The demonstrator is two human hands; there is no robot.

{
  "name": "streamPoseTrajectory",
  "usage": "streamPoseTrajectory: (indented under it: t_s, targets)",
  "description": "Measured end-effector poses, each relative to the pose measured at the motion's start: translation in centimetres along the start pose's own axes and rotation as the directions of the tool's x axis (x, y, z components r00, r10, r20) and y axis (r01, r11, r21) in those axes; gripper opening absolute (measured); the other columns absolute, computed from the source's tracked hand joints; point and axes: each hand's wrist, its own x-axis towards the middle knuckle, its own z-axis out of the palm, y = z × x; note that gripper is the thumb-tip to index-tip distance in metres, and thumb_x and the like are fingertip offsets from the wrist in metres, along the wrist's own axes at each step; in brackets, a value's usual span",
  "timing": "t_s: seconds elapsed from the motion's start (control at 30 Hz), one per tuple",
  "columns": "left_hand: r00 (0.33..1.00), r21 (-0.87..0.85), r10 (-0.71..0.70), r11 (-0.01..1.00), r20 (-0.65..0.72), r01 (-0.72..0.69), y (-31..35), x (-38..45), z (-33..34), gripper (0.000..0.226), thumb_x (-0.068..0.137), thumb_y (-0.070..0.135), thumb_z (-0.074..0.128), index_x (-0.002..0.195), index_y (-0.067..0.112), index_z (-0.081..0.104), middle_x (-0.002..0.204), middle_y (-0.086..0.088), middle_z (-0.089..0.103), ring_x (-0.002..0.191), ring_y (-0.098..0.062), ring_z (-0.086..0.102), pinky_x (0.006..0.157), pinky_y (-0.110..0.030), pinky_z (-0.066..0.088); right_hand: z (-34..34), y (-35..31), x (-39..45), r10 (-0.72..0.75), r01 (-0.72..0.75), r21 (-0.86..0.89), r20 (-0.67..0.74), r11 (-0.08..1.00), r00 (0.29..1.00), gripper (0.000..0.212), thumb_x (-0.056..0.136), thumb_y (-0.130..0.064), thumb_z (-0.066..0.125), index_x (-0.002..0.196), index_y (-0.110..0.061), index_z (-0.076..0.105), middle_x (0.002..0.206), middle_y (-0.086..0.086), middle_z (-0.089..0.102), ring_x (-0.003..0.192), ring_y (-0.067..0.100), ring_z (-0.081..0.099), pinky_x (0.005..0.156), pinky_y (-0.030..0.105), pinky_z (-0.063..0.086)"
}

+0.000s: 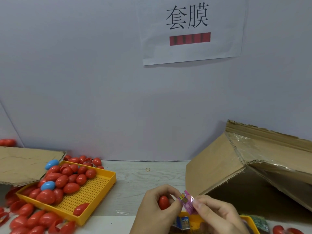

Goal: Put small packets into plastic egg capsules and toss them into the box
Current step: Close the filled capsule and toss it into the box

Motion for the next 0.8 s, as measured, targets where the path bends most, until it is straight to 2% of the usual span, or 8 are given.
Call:
streamPoseTrajectory:
  t_s: [0.1, 0.2, 0.27, 0.37, 0.5, 0.57, 0.67, 0.8]
  targets:
    - [0.999, -0.006, 0.011, 1.000, -0.030, -0.011, -0.09, 0.10, -0.02, 0.014, 0.078, 0.014, 0.073, 0.069, 0.024, 0.071, 0.056, 0.008, 0.053, 0.053, -0.002, 0.049, 0.058, -0.015, 0.045, 0.47, 0.05, -0.05, -0.042, 0.037, -0.072, -0.060, 0.997, 0.997, 0.018, 0.070, -0.025, 0.069, 0.074, -0.011, 0.080, 0.086, 0.005, 0.073, 0.083, 0.018, 0.070, 0.071, 0.020, 0.048]
    - [0.999, 0.002, 0.017, 1.000, -0.029, -0.017, -0.05, 0.00, 0.09, 0.015, 0.079, 0.013, 0.071, 0.071, 0.026, 0.071, 0.056, 0.009, 0.054, 0.052, 0.000, 0.050, 0.058, -0.015, 0.047, 0.43, 0.01, -0.11, -0.064, 0.049, -0.136, -0.108, 0.989, 0.992, 0.014, 0.073, -0.026, 0.069, 0.070, -0.017, 0.080, 0.078, 0.000, 0.071, 0.081, 0.017, 0.066, 0.073, 0.026, 0.046]
    - [0.999, 0.031, 0.036, 0.999, -0.029, -0.035, -0.28, -0.03, 0.12, 0.020, 0.080, 0.010, 0.071, 0.072, 0.028, 0.070, 0.055, 0.010, 0.055, 0.052, 0.000, 0.050, 0.057, -0.013, 0.046, 0.32, -0.07, -0.11, -0.077, 0.058, -0.144, -0.135, 0.988, 0.988, 0.013, 0.076, -0.023, 0.070, 0.066, -0.021, 0.079, 0.077, 0.001, 0.071, 0.078, 0.018, 0.065, 0.067, 0.027, 0.049]
    - [0.998, 0.086, 0.064, 0.994, -0.024, -0.061, -0.38, -0.09, 0.23, 0.018, 0.079, 0.015, 0.074, 0.073, 0.031, 0.070, 0.055, 0.011, 0.056, 0.053, -0.001, 0.051, 0.057, -0.013, 0.045, 0.11, -0.08, -0.10, -0.088, 0.072, -0.108, -0.159, 0.992, 0.983, 0.012, 0.074, -0.020, 0.070, 0.065, -0.020, 0.078, 0.078, 0.003, 0.070, 0.070, 0.019, 0.061, 0.052, 0.022, 0.046]
    - [0.995, 0.148, 0.101, 0.984, -0.005, -0.099, -0.58, -0.09, 0.39, 0.012, 0.078, 0.022, 0.075, 0.076, 0.032, 0.069, 0.054, 0.010, 0.056, 0.054, -0.001, 0.050, 0.059, -0.015, 0.045, 0.15, 0.07, -0.10, -0.110, 0.099, -0.072, -0.171, 0.993, 0.979, 0.012, 0.065, -0.023, 0.071, 0.069, -0.015, 0.079, 0.084, 0.001, 0.069, 0.070, 0.020, 0.058, 0.060, 0.029, 0.043]
    - [0.994, 0.172, 0.108, 0.980, -0.015, -0.104, -0.56, -0.10, 0.44, 0.016, 0.079, 0.019, 0.074, 0.076, 0.033, 0.069, 0.054, 0.011, 0.055, 0.054, -0.001, 0.050, 0.059, -0.015, 0.046, 0.14, -0.07, -0.17, -0.128, 0.122, -0.051, -0.149, 0.991, 0.981, 0.013, 0.066, -0.023, 0.069, 0.071, -0.016, 0.080, 0.079, -0.001, 0.069, 0.064, 0.013, 0.057, 0.063, 0.026, 0.039]
    - [0.992, 0.149, 0.107, 0.984, -0.070, -0.096, -0.51, -0.05, 0.37, 0.023, 0.080, 0.012, 0.072, 0.073, 0.033, 0.069, 0.053, 0.010, 0.054, 0.053, -0.001, 0.050, 0.057, -0.014, 0.045, 0.06, -0.21, -0.27, -0.139, 0.136, -0.050, -0.067, 0.989, 0.988, 0.023, 0.066, -0.029, 0.064, 0.074, -0.015, 0.079, 0.071, 0.000, 0.069, 0.051, 0.000, 0.056, 0.055, 0.019, 0.040]
    - [0.988, 0.081, 0.105, 0.992, -0.113, -0.096, -0.27, -0.05, 0.34, 0.024, 0.081, 0.012, 0.073, 0.070, 0.033, 0.069, 0.053, 0.008, 0.054, 0.053, -0.001, 0.052, 0.055, -0.012, 0.044, 0.02, -0.11, -0.15, -0.119, 0.118, -0.016, -0.077, 0.993, 0.990, 0.024, 0.063, -0.030, 0.066, 0.075, -0.014, 0.079, 0.069, 0.001, 0.069, 0.044, 0.004, 0.052, 0.044, 0.016, 0.038]
